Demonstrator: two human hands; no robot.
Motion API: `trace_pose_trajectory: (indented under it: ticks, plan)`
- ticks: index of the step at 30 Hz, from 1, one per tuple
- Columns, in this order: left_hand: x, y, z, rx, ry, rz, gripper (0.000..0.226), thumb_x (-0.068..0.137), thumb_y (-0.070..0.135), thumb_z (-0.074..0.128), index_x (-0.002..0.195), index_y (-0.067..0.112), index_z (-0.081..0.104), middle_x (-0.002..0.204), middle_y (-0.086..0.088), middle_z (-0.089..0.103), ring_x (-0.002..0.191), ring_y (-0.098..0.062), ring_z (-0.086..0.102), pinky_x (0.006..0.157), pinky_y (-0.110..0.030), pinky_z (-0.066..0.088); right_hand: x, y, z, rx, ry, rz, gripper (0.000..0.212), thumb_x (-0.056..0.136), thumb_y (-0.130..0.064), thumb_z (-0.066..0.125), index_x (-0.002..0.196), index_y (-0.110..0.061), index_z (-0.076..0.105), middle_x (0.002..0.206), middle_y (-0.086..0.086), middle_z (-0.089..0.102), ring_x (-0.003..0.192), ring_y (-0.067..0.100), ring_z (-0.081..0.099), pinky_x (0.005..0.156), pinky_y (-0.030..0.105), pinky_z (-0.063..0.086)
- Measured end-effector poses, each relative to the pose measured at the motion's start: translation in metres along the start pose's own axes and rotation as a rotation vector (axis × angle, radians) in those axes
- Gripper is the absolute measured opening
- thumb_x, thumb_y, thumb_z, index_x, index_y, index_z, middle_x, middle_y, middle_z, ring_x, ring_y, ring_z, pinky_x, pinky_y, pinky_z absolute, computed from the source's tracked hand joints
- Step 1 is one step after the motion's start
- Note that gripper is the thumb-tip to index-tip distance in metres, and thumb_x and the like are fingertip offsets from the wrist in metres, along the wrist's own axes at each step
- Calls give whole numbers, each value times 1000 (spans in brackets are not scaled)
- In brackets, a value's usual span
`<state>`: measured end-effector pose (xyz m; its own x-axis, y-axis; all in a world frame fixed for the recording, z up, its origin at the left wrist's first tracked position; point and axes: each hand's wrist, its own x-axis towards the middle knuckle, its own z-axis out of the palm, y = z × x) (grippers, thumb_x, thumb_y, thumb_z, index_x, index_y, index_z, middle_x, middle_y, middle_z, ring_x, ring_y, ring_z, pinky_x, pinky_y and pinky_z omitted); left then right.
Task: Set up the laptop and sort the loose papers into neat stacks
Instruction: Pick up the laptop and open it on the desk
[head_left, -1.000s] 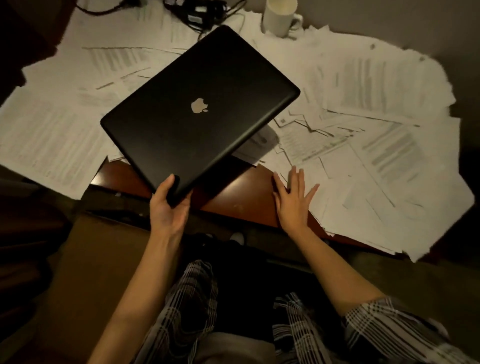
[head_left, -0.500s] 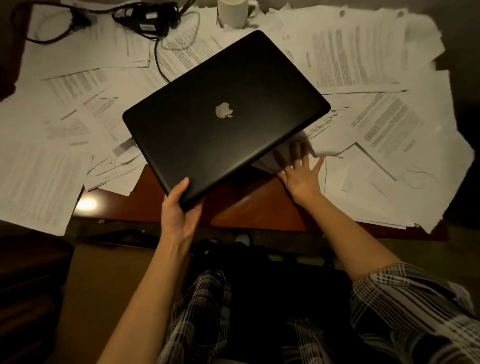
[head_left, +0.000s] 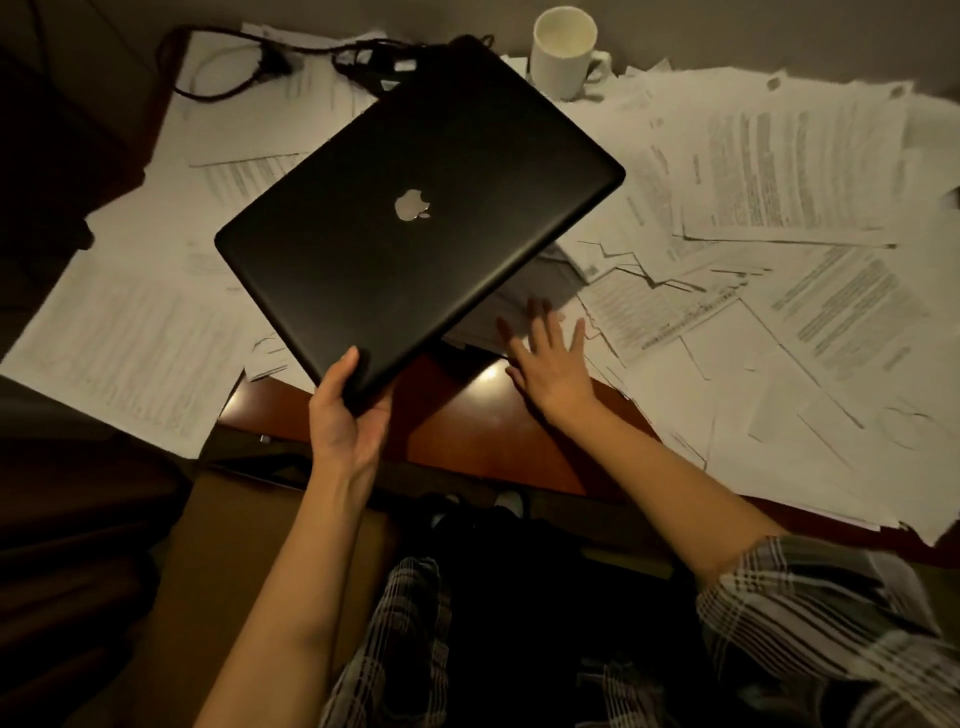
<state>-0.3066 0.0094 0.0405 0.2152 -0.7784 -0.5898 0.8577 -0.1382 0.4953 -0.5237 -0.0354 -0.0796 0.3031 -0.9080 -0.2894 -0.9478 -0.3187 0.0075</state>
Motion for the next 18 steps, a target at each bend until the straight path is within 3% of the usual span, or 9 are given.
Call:
trace_pose_trajectory:
  ticks: [3,7,8,11,12,14,18]
  plan:
    - [12,9,-5,10,21,51,42,89,2,48,55,12,71,68,0,69,69,-11,69,70,-26,58,34,-1,-20,-70,-22,-156,66,94,-25,42,151,-25,9,155,26,7,143,43,-1,105,74,5]
    - [16,16,-3,-11,54,78,44,89,2,48,53,13,71,66,1,67,68,-9,68,76,-26,57,53,-1,-26,-163,-93,-176,69,83,-26,66,144,-26,37,138,29,42,130,49,36,92,78,27]
    - [18,18,-3,-27,68,86,42,88,1,50,53,12,70,66,1,67,68,-10,68,77,-27,57,54,-2,-26,-145,-99,-175,70,83,-23,66,146,-26,34,142,30,37,132,50,32,92,77,26]
    - [25,23,-4,-81,79,99,40,88,2,51,55,12,70,70,0,67,72,-11,68,79,-29,57,58,-6,-19,-47,-94,-110,75,94,-8,44,152,-27,0,154,31,-4,141,48,-5,101,74,10]
    - [27,24,-5,-90,81,101,40,90,2,50,56,12,70,71,0,66,73,-11,68,81,-30,57,58,-7,-19,-42,-119,-97,77,94,-4,40,151,-26,-6,154,30,-9,141,46,-10,103,73,7]
    - [32,26,-5,-105,92,110,40,89,2,50,56,12,71,72,-1,67,75,-11,68,85,-32,56,58,-7,-20,-8,-123,-68,80,91,0,38,151,-24,-9,154,28,-11,142,44,-13,105,71,5]
    - [39,29,0,-121,107,133,42,90,2,50,54,12,70,70,-1,67,72,-10,69,79,-30,57,61,0,-18,30,-90,-83,81,89,1,37,151,-25,-8,154,29,-8,142,44,-11,105,71,6]
